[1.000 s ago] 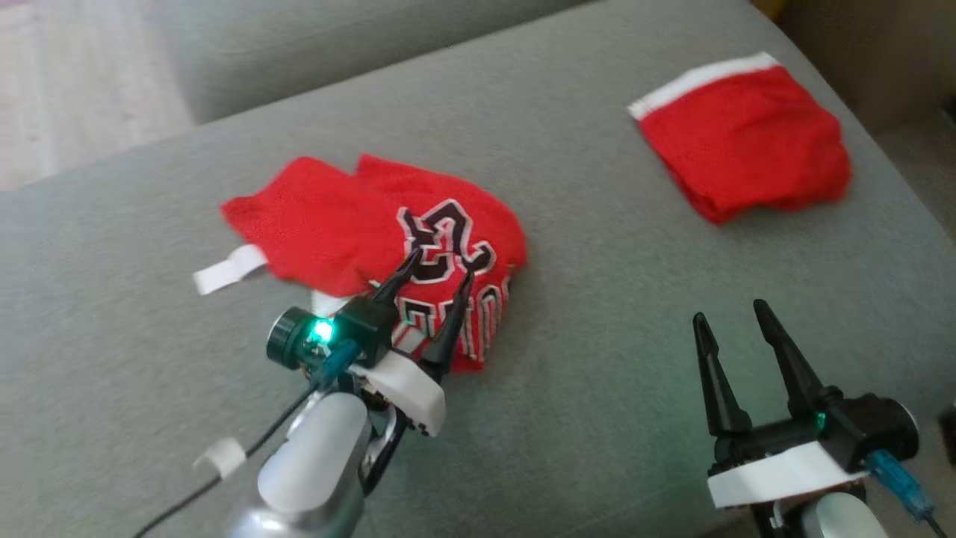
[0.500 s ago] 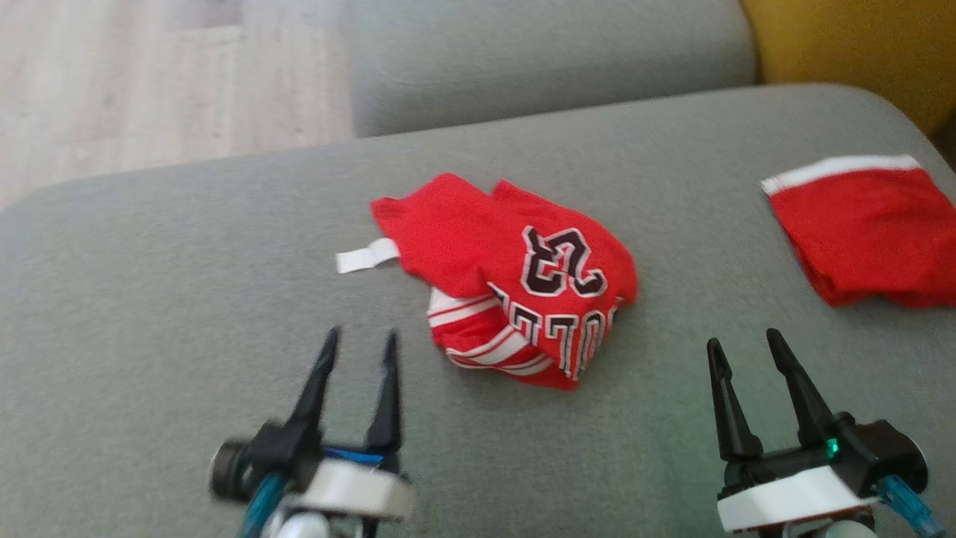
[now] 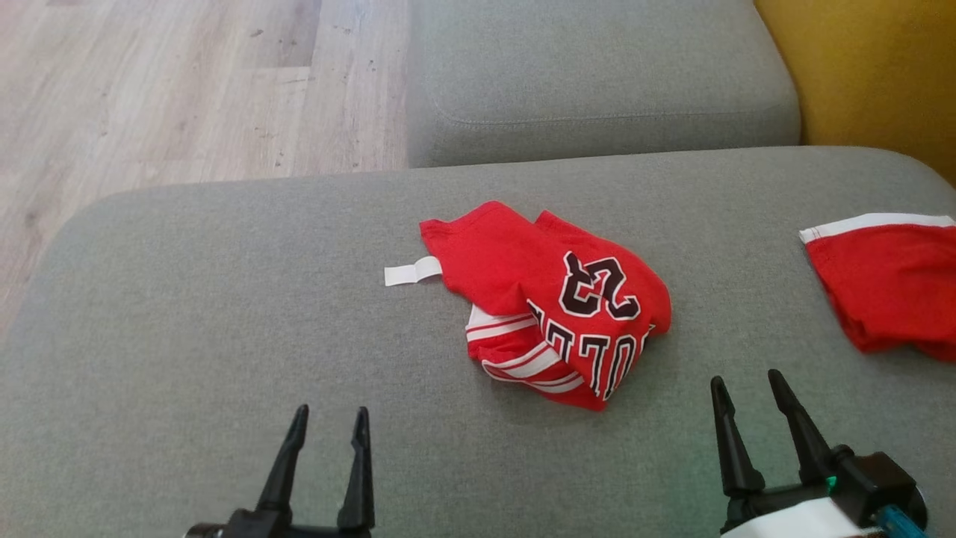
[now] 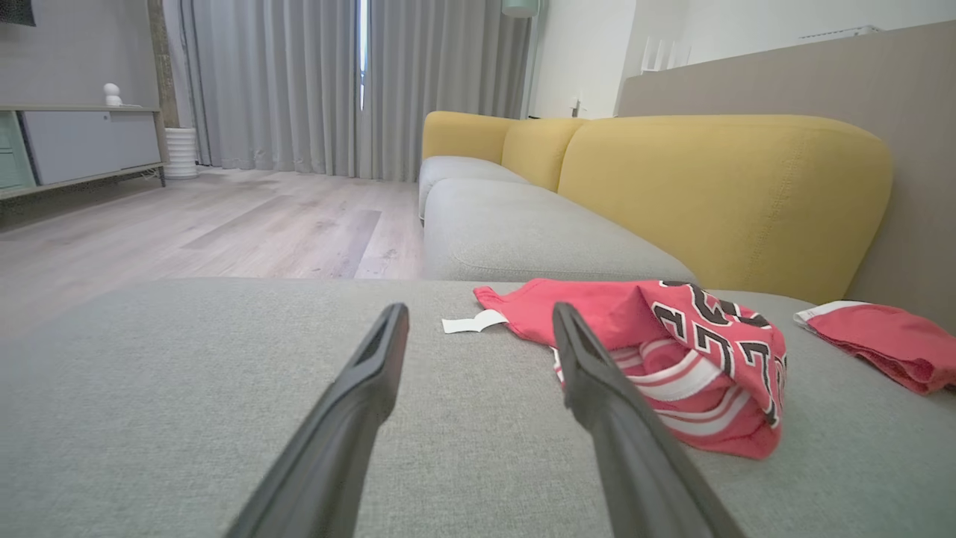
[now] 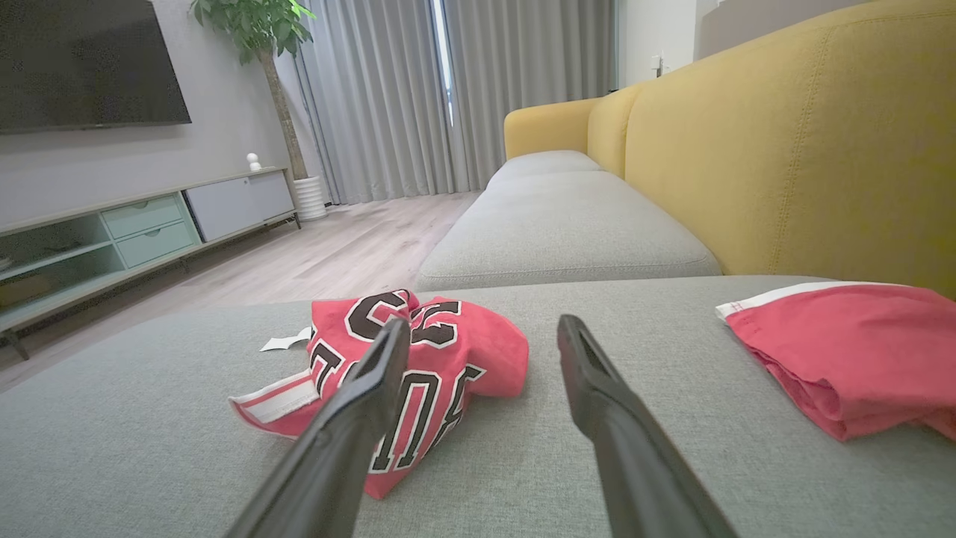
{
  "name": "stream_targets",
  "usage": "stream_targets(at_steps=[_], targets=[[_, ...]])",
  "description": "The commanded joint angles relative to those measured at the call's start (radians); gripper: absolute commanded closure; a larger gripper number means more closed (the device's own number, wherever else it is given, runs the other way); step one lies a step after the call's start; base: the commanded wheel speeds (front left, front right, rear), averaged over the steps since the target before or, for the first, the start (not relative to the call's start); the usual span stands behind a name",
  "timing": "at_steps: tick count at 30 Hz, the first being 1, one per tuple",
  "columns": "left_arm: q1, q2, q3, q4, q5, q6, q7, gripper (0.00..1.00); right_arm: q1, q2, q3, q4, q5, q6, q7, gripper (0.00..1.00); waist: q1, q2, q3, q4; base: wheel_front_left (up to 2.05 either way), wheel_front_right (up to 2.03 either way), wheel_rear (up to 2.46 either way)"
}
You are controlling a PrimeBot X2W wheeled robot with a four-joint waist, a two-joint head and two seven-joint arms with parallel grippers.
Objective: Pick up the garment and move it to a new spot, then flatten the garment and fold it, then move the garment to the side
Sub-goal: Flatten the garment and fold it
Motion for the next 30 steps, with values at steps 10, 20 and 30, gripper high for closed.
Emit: stream_targets(at_steps=[10, 20, 30], targets=[[-0.027, -0.014, 0.071, -0.033, 0.010, -0.017, -0.009, 0.00, -0.027, -0.010, 0.044, -0.012, 0.007, 0.007, -0.005, 0.00, 0.0002, -0.0001, -0.016, -0.006, 0.00, 0.00, 0.00], [-0.022, -0.015, 0.064, -0.028, 0.008, -0.017, -0.009, 0.00, -0.022, -0.012, 0.047, -0.010, 0.003, 0.007, -0.005, 0.00, 0.0002, -0.0001, -0.027, -0.004, 0.00, 0.00, 0.00], [-0.016, -0.015, 0.056, -0.020, 0.007, -0.017, -0.009, 0.00, -0.018, -0.012, 0.045, -0.011, 0.003, 0.007, -0.005, 0.00, 0.0002, -0.0001, -0.037, -0.007, 0.00, 0.00, 0.00]])
